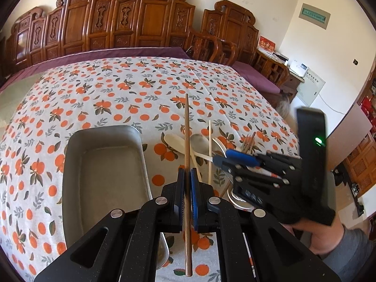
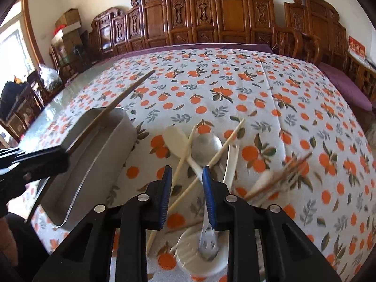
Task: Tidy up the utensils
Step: 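Grasp a wooden chopstick with the left tool while the right tool grasps a bamboo chopstick, then carry both chopsticks over the grey tray and open both tools to drop them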
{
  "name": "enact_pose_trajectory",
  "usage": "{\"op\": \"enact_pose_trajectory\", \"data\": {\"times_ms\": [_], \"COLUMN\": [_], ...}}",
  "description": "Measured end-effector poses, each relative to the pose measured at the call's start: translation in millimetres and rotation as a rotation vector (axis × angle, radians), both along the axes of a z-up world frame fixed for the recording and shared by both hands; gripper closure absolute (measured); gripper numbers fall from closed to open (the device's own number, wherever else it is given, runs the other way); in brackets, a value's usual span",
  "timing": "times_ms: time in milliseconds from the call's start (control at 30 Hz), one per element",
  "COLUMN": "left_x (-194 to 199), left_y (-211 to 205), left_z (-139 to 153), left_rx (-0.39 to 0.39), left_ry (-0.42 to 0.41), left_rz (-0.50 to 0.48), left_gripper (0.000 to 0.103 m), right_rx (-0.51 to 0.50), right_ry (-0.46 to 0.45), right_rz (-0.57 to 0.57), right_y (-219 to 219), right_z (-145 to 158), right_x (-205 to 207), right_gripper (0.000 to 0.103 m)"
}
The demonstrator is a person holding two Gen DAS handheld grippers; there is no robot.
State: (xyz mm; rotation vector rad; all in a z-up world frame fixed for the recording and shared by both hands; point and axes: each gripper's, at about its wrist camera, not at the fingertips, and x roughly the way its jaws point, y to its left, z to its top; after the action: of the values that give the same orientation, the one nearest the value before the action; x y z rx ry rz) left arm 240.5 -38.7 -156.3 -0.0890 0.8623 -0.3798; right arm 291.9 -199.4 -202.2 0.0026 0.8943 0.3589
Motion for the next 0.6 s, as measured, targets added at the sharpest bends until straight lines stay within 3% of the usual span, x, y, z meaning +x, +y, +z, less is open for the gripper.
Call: {"op": "enact_pose_trajectory", "data": {"times_ms": [233, 600], "left_x": [3.1, -1.8], "left_y": [10.6, 15.2], "left_z": [0.4, 8.7], "left_rx": [-0.009, -0.012], "left_ry": [-0.003, -0.023], "left_rz": [0.021, 0.025], "left_gripper": [0.099, 0.099], "right_rx": [0.028, -0.074], "right_ry": [0.060, 0.131], "right_rz": [0.067, 0.081], "right_y": [15.9, 42.0], "right_z": [-11.7, -34.3], "right_x": [12.4, -2.1], "right_gripper": [0.077, 0.092]}}
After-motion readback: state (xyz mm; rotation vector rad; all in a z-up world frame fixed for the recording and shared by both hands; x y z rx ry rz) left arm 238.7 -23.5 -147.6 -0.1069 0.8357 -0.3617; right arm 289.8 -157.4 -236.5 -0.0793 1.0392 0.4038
